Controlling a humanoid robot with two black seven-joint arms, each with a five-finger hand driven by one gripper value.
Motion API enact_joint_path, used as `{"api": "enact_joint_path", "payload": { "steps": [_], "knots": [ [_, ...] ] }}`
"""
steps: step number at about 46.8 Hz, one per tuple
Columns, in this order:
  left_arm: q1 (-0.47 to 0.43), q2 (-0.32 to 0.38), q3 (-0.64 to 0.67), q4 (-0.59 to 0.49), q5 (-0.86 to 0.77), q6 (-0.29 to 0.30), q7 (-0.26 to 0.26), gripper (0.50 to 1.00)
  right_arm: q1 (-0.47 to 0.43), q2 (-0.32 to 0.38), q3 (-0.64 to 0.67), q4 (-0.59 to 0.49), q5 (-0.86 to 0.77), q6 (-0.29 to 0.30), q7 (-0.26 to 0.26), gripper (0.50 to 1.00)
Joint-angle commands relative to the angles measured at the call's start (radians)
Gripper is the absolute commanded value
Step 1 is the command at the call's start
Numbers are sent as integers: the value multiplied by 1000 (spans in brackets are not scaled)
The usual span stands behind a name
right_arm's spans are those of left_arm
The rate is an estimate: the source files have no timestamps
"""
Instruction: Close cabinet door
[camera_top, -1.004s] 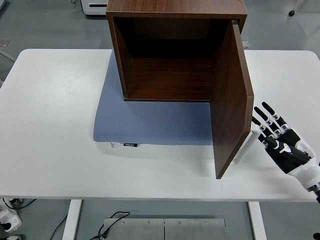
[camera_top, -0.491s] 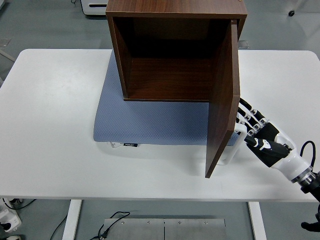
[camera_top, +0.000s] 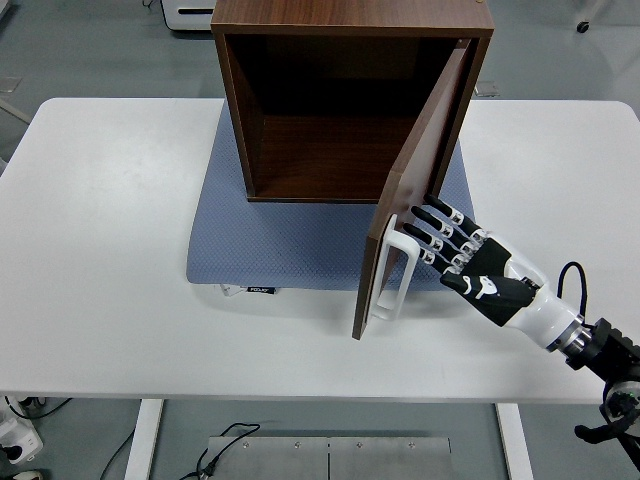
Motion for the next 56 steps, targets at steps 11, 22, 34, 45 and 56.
{"api": "enact_joint_path", "payload": {
  "steps": [11, 22, 34, 45, 56],
  "knots": [
    [-2, 0, 0, 0, 0, 1, 0, 1000, 66, 5, -66, -22, -1, 0, -2, 1000],
    [-3, 0, 0, -1, 0, 1, 0, 1000, 133, 8, -98, -53, 2, 0, -8, 1000],
    [-5, 0, 0, -3, 0, -1, 0, 1000, 210, 11, -128, -94, 8, 0, -9, 1000],
    [-5, 0, 0, -3, 0, -2, 0, 1000, 276, 23, -137, -131, 25, 0, -11, 1000],
    [-5, 0, 0, -6, 0, -2, 0, 1000, 322, 60, -155, -182, 28, 0, -17, 1000]
  ]
}}
